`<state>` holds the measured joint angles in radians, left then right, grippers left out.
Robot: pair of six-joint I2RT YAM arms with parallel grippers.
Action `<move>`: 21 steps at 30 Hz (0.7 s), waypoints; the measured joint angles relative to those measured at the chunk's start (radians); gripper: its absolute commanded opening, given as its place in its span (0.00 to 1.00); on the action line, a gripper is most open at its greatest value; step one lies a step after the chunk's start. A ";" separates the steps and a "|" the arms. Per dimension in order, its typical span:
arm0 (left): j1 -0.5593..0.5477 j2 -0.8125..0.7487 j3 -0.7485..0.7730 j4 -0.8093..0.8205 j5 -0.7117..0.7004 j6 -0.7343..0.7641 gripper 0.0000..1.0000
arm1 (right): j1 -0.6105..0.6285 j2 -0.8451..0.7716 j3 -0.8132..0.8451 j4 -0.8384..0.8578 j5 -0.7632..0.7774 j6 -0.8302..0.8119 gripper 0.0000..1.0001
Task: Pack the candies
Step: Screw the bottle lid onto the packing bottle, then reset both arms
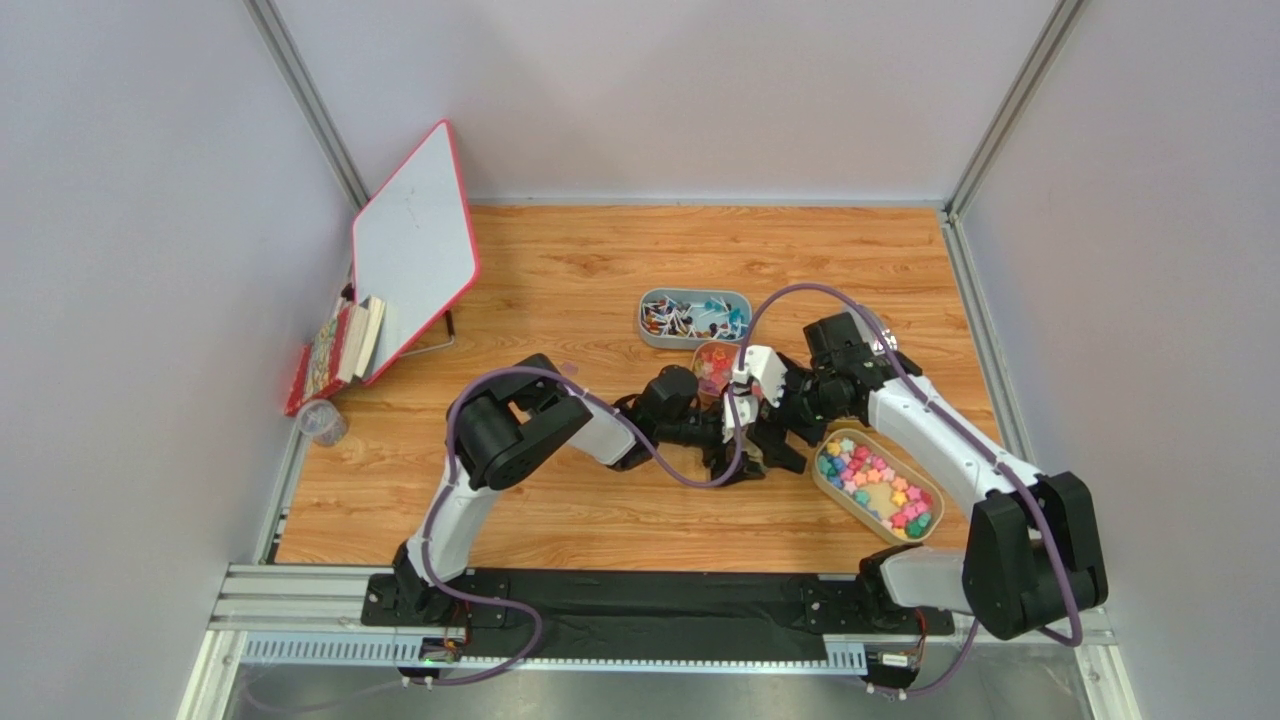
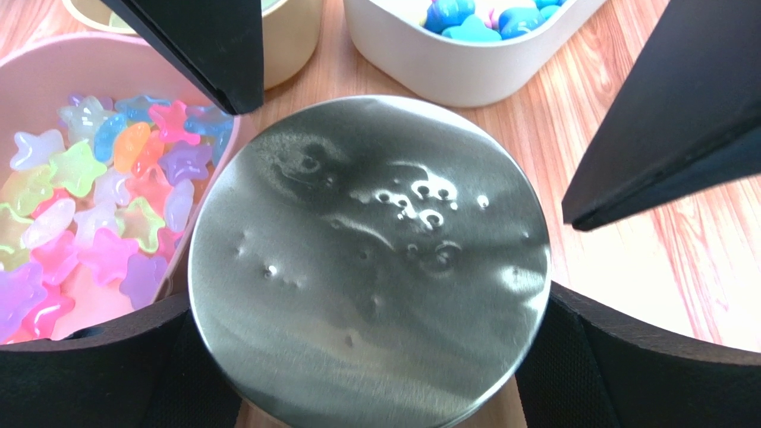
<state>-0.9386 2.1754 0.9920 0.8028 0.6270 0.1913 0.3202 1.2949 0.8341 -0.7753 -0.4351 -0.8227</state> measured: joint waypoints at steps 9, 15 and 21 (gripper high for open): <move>0.013 -0.106 -0.032 -0.196 -0.020 0.056 1.00 | -0.038 -0.085 -0.005 -0.036 0.070 -0.015 1.00; 0.049 -0.275 -0.116 -0.431 -0.030 0.121 1.00 | -0.088 -0.195 -0.018 -0.052 0.122 -0.021 1.00; 0.088 -0.466 -0.129 -0.835 -0.037 0.156 1.00 | -0.145 -0.219 0.040 -0.051 0.175 0.148 1.00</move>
<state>-0.8509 1.7096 0.8627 -0.0322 0.5903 0.3470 0.1753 1.0763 0.8742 -0.8261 -0.2596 -0.6746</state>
